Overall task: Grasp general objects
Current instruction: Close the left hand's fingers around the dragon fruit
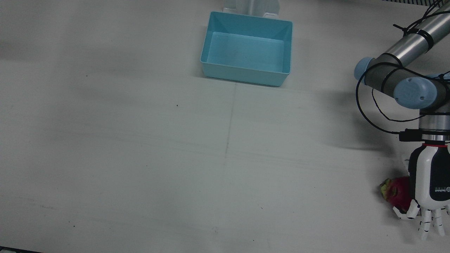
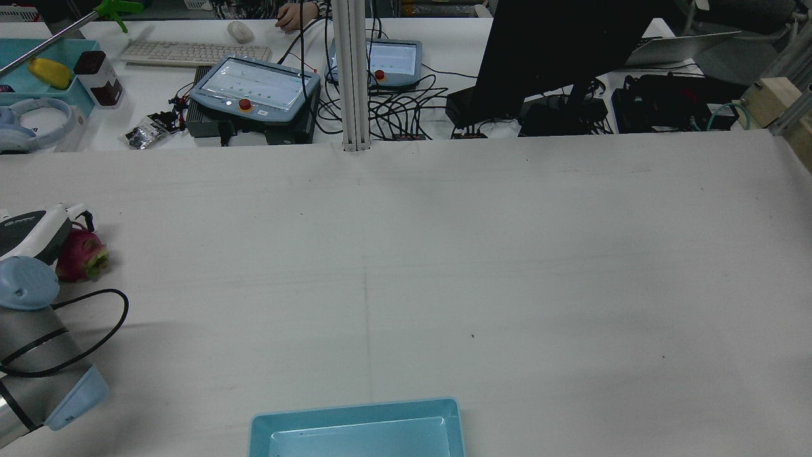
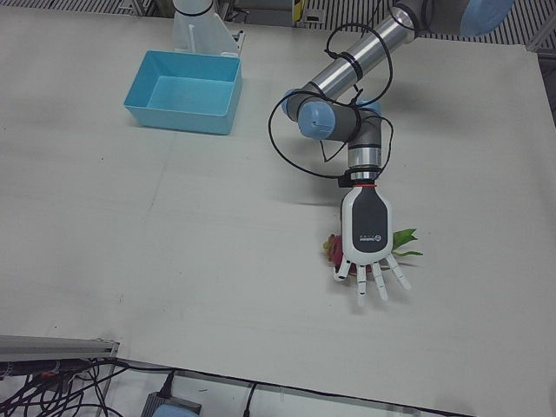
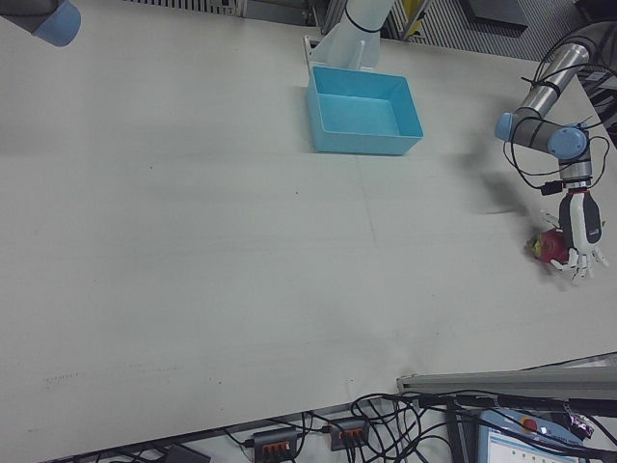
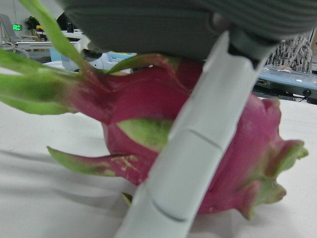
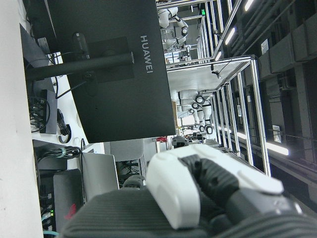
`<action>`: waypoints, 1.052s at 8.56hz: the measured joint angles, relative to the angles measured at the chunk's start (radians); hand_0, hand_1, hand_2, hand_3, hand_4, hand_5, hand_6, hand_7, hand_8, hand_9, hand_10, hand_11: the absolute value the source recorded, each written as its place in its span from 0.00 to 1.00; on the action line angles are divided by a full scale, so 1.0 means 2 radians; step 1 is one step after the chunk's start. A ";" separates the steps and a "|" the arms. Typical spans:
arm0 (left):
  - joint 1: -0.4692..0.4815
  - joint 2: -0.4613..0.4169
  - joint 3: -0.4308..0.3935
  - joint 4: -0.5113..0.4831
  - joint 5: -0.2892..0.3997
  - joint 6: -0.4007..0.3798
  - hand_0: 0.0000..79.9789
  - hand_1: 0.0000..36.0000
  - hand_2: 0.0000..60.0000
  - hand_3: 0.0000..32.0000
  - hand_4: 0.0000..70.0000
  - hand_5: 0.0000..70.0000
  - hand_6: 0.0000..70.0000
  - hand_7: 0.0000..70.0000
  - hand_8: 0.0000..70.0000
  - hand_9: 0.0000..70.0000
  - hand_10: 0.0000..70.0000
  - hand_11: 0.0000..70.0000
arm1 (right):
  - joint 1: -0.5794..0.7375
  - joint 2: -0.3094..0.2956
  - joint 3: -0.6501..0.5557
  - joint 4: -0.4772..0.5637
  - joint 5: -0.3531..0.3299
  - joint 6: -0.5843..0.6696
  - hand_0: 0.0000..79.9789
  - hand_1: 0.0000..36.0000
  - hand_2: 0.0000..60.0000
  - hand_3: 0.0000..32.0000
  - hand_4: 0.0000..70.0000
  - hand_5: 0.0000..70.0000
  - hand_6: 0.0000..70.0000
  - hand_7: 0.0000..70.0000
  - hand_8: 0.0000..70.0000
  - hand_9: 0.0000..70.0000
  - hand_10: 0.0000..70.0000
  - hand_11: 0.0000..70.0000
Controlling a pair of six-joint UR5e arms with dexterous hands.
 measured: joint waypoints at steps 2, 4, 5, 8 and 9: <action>0.000 0.000 0.006 0.000 -0.005 0.009 1.00 0.96 0.57 0.00 0.80 1.00 0.74 0.77 0.33 0.42 0.31 0.49 | 0.000 0.000 0.000 0.000 0.000 0.000 0.00 0.00 0.00 0.00 0.00 0.00 0.00 0.00 0.00 0.00 0.00 0.00; -0.002 -0.001 0.007 0.000 -0.007 0.031 1.00 0.89 0.60 0.00 0.95 1.00 0.99 1.00 0.53 0.67 0.49 0.72 | 0.000 0.000 0.000 0.000 0.000 0.000 0.00 0.00 0.00 0.00 0.00 0.00 0.00 0.00 0.00 0.00 0.00 0.00; -0.003 -0.001 0.006 0.000 -0.007 0.035 1.00 0.86 0.62 0.00 1.00 1.00 1.00 1.00 0.66 0.84 0.59 0.86 | 0.000 0.000 0.000 0.000 0.000 0.000 0.00 0.00 0.00 0.00 0.00 0.00 0.00 0.00 0.00 0.00 0.00 0.00; -0.015 -0.003 -0.016 0.004 -0.003 0.035 1.00 1.00 0.76 0.00 1.00 1.00 1.00 1.00 0.98 1.00 0.93 1.00 | 0.000 0.000 0.000 0.000 0.000 0.000 0.00 0.00 0.00 0.00 0.00 0.00 0.00 0.00 0.00 0.00 0.00 0.00; -0.020 -0.002 -0.029 0.009 -0.002 0.035 1.00 1.00 0.84 0.00 1.00 1.00 1.00 1.00 1.00 1.00 1.00 1.00 | 0.000 0.000 0.000 0.000 0.000 0.000 0.00 0.00 0.00 0.00 0.00 0.00 0.00 0.00 0.00 0.00 0.00 0.00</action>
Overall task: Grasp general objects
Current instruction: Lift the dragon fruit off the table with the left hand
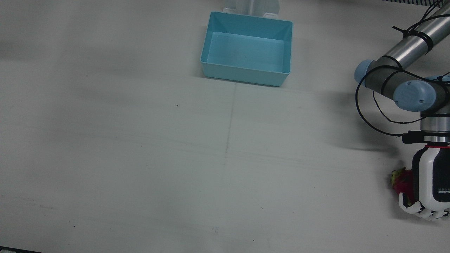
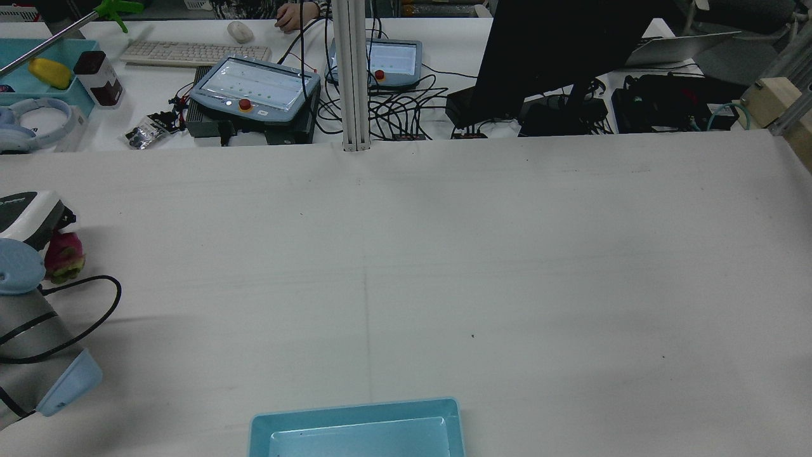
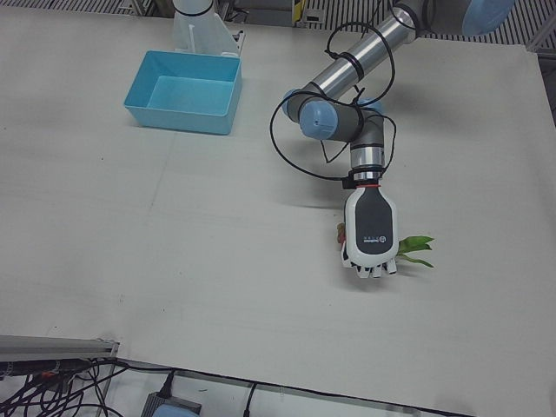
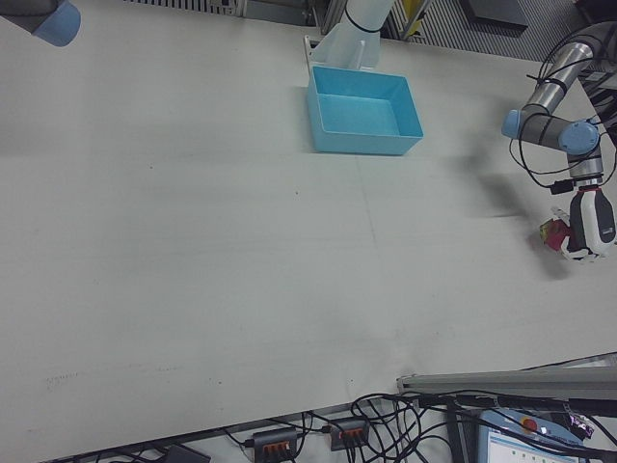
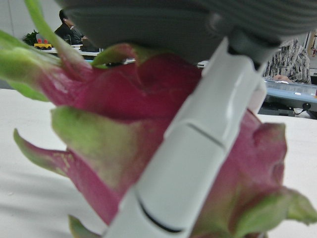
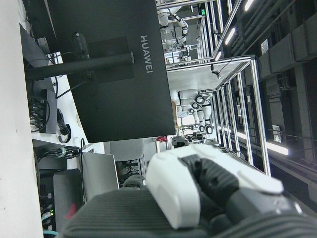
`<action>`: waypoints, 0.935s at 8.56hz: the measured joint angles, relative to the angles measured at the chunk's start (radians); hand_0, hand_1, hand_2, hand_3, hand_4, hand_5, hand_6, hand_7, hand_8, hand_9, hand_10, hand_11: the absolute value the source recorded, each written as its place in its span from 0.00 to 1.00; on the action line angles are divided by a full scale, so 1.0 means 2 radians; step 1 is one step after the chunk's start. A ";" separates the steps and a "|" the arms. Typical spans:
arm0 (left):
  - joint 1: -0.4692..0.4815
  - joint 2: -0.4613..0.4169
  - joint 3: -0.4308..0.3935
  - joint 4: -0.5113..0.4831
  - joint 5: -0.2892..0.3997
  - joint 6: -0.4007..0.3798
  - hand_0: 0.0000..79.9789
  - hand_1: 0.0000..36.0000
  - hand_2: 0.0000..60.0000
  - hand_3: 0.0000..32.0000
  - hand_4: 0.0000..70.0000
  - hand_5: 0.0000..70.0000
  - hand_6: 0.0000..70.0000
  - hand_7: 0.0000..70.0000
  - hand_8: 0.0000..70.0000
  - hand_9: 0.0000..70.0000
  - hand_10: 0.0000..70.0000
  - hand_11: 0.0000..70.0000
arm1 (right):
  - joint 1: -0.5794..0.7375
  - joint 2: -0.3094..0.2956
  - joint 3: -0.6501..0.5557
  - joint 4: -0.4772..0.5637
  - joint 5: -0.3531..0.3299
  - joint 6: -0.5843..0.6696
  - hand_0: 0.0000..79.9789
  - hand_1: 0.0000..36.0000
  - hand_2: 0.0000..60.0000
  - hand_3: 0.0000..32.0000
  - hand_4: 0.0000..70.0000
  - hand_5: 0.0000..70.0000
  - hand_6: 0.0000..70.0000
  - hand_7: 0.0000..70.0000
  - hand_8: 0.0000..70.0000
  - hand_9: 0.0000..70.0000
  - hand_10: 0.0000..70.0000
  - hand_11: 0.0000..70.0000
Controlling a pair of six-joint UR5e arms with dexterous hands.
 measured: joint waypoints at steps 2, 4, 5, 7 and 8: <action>-0.030 -0.001 -0.030 -0.010 0.051 0.000 1.00 1.00 1.00 0.00 1.00 1.00 1.00 1.00 1.00 1.00 1.00 1.00 | 0.000 0.000 0.000 0.000 0.000 0.000 0.00 0.00 0.00 0.00 0.00 0.00 0.00 0.00 0.00 0.00 0.00 0.00; -0.099 -0.011 -0.026 -0.112 0.228 -0.007 1.00 1.00 1.00 0.00 1.00 1.00 1.00 1.00 1.00 1.00 1.00 1.00 | 0.000 0.000 0.000 0.000 0.000 0.000 0.00 0.00 0.00 0.00 0.00 0.00 0.00 0.00 0.00 0.00 0.00 0.00; -0.122 -0.022 -0.013 -0.167 0.321 -0.027 1.00 1.00 1.00 0.00 1.00 1.00 1.00 1.00 1.00 1.00 1.00 1.00 | 0.000 0.000 0.000 0.000 0.000 0.000 0.00 0.00 0.00 0.00 0.00 0.00 0.00 0.00 0.00 0.00 0.00 0.00; -0.140 -0.033 -0.039 -0.211 0.456 -0.070 1.00 1.00 1.00 0.00 1.00 1.00 1.00 1.00 1.00 1.00 1.00 1.00 | 0.000 0.000 0.000 0.000 0.000 0.000 0.00 0.00 0.00 0.00 0.00 0.00 0.00 0.00 0.00 0.00 0.00 0.00; -0.139 -0.034 -0.081 -0.194 0.489 -0.079 1.00 1.00 1.00 0.00 1.00 1.00 1.00 1.00 1.00 1.00 1.00 1.00 | 0.000 0.000 0.000 0.000 0.000 0.000 0.00 0.00 0.00 0.00 0.00 0.00 0.00 0.00 0.00 0.00 0.00 0.00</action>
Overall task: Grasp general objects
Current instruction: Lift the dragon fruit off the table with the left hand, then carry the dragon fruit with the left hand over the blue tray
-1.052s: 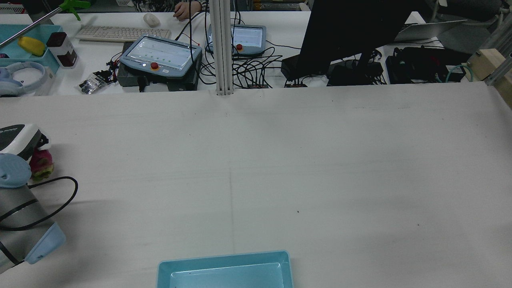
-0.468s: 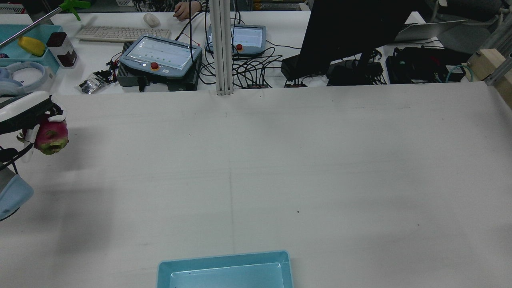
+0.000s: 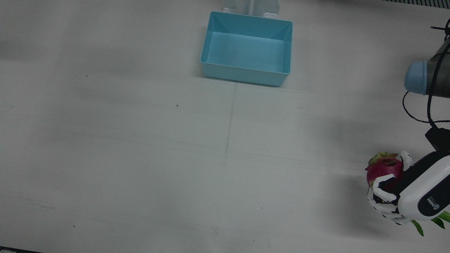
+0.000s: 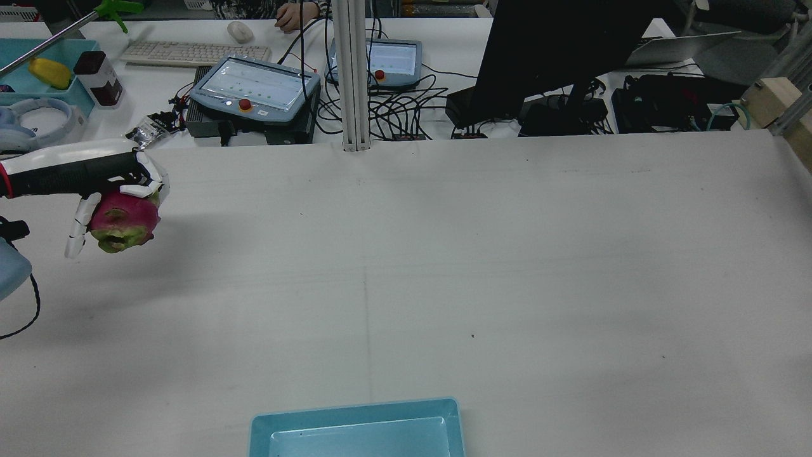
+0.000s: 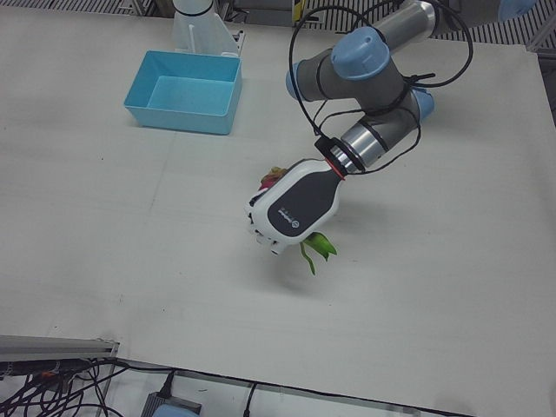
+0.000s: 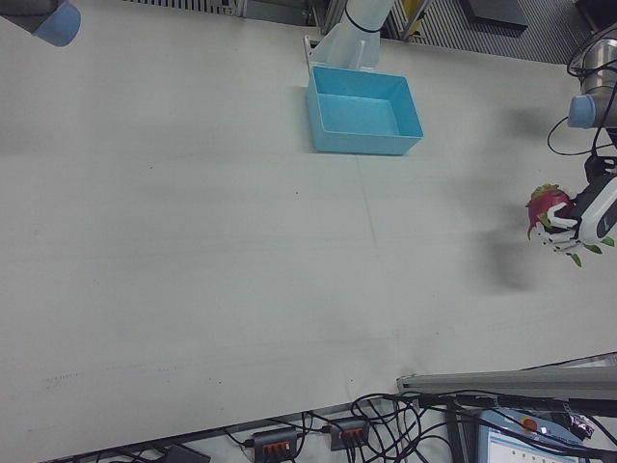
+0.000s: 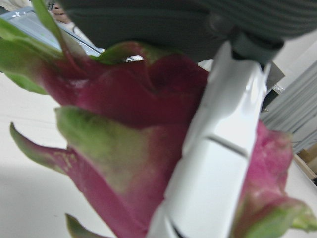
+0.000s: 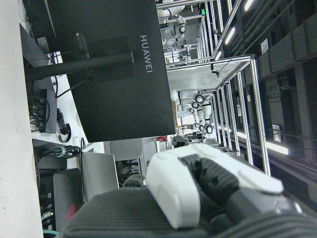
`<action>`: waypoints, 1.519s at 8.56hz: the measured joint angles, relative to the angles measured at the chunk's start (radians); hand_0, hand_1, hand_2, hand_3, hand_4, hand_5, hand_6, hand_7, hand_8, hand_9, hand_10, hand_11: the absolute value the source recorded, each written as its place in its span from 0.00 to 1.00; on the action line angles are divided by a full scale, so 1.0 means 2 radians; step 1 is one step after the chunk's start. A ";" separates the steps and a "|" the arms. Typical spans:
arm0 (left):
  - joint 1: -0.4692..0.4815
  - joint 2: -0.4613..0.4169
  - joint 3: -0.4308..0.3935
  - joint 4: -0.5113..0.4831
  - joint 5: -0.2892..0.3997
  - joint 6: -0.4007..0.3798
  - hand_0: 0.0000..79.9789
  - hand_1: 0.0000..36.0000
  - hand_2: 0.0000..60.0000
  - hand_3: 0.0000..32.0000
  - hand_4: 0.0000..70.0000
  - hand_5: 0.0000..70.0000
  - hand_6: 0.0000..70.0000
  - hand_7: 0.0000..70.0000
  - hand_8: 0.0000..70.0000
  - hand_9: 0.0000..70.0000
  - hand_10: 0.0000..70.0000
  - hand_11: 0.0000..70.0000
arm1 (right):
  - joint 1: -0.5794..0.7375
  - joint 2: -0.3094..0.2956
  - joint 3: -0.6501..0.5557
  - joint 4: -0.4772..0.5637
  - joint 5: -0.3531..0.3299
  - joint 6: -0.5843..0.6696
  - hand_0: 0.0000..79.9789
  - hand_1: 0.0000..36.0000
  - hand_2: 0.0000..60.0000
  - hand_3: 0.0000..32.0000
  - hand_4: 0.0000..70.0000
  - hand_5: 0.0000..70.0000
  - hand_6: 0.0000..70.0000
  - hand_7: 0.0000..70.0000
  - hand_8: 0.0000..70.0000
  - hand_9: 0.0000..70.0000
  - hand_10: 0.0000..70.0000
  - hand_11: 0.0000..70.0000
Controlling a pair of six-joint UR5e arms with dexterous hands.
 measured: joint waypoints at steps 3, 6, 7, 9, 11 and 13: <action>0.062 -0.015 -0.155 0.099 0.056 -0.030 1.00 1.00 1.00 0.00 1.00 1.00 1.00 1.00 1.00 1.00 1.00 1.00 | 0.000 0.000 0.000 0.000 0.000 0.000 0.00 0.00 0.00 0.00 0.00 0.00 0.00 0.00 0.00 0.00 0.00 0.00; 0.138 -0.031 -0.244 0.140 0.046 -0.064 1.00 1.00 1.00 0.00 1.00 1.00 1.00 1.00 1.00 1.00 1.00 1.00 | 0.000 0.000 0.000 0.000 0.000 0.000 0.00 0.00 0.00 0.00 0.00 0.00 0.00 0.00 0.00 0.00 0.00 0.00; 0.176 -0.037 -0.255 0.145 0.023 -0.068 1.00 1.00 1.00 0.00 1.00 1.00 1.00 1.00 1.00 1.00 1.00 1.00 | 0.000 0.000 0.000 0.000 0.000 0.000 0.00 0.00 0.00 0.00 0.00 0.00 0.00 0.00 0.00 0.00 0.00 0.00; 0.248 -0.058 -0.259 0.149 -0.021 -0.068 1.00 1.00 1.00 0.00 1.00 1.00 1.00 1.00 1.00 1.00 1.00 1.00 | 0.000 0.000 0.000 0.000 0.000 0.000 0.00 0.00 0.00 0.00 0.00 0.00 0.00 0.00 0.00 0.00 0.00 0.00; 0.303 -0.068 -0.259 0.147 -0.043 -0.069 1.00 0.98 1.00 0.00 1.00 1.00 1.00 1.00 1.00 1.00 1.00 1.00 | 0.000 0.000 0.000 0.000 0.000 0.000 0.00 0.00 0.00 0.00 0.00 0.00 0.00 0.00 0.00 0.00 0.00 0.00; 0.343 -0.067 -0.259 0.145 -0.044 -0.069 1.00 0.76 0.37 0.00 1.00 1.00 0.98 1.00 0.70 0.95 0.94 1.00 | 0.000 0.000 0.000 0.000 0.000 0.000 0.00 0.00 0.00 0.00 0.00 0.00 0.00 0.00 0.00 0.00 0.00 0.00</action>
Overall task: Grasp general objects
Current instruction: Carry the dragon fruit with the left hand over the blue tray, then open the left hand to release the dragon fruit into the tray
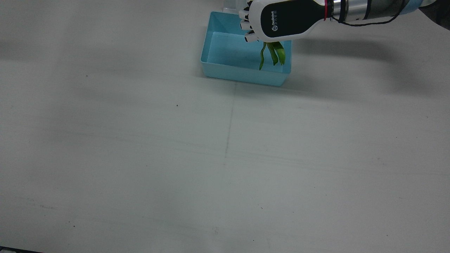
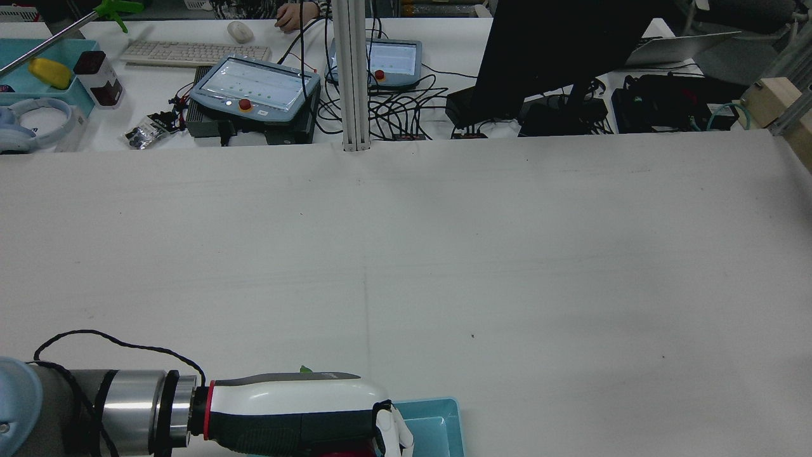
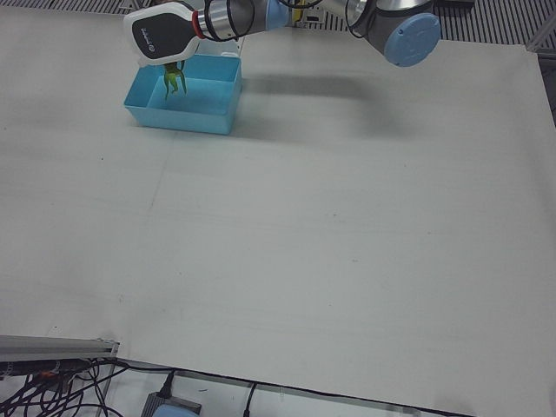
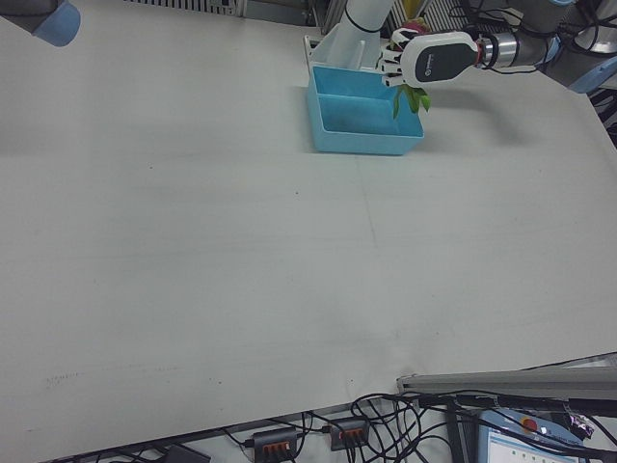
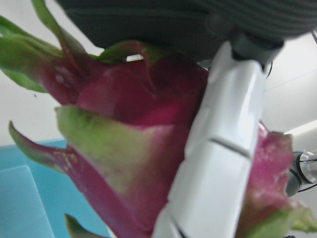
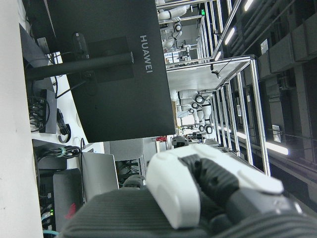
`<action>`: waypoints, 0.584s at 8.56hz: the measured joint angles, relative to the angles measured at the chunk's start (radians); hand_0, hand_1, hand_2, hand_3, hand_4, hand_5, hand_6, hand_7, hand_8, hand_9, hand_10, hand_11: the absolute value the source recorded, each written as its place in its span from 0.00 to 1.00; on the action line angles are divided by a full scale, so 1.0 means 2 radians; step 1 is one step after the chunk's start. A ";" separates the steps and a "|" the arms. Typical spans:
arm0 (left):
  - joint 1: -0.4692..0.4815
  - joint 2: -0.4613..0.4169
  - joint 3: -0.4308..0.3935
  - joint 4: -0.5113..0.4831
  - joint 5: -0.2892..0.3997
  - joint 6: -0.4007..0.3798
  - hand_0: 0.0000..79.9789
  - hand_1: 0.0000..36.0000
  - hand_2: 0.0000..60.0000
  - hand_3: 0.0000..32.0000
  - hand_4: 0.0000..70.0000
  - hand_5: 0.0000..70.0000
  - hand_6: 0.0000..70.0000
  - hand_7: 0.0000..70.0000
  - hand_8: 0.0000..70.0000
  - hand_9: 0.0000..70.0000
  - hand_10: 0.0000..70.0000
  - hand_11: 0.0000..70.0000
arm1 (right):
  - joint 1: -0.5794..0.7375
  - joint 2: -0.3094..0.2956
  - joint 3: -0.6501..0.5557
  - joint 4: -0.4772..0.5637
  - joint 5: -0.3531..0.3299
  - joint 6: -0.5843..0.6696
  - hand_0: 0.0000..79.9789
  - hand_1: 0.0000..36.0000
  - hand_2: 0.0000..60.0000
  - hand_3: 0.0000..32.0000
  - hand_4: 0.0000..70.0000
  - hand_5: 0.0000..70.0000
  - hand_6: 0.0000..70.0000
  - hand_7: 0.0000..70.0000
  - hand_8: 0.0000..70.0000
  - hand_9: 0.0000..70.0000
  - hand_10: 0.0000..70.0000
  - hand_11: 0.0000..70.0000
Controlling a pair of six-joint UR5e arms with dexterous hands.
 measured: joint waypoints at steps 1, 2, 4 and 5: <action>0.021 0.003 0.000 0.000 0.000 0.001 1.00 0.83 0.24 0.00 0.82 1.00 0.59 0.86 0.50 0.70 0.85 1.00 | 0.000 0.000 0.000 0.000 0.000 0.000 0.00 0.00 0.00 0.00 0.00 0.00 0.00 0.00 0.00 0.00 0.00 0.00; 0.034 0.007 -0.001 0.002 0.001 0.001 1.00 0.80 0.10 0.00 0.60 1.00 0.38 0.60 0.37 0.47 0.67 0.98 | 0.000 0.000 0.000 0.000 0.000 0.000 0.00 0.00 0.00 0.00 0.00 0.00 0.00 0.00 0.00 0.00 0.00 0.00; 0.042 0.014 -0.001 0.019 0.005 0.005 1.00 0.84 0.00 0.26 0.12 0.99 0.12 0.20 0.20 0.12 0.12 0.22 | 0.000 0.000 0.000 0.000 0.000 0.000 0.00 0.00 0.00 0.00 0.00 0.00 0.00 0.00 0.00 0.00 0.00 0.00; 0.042 0.021 -0.002 0.024 0.006 0.007 1.00 0.90 0.00 0.40 0.04 0.91 0.10 0.16 0.09 0.10 0.12 0.22 | 0.000 0.000 0.000 0.000 0.000 0.000 0.00 0.00 0.00 0.00 0.00 0.00 0.00 0.00 0.00 0.00 0.00 0.00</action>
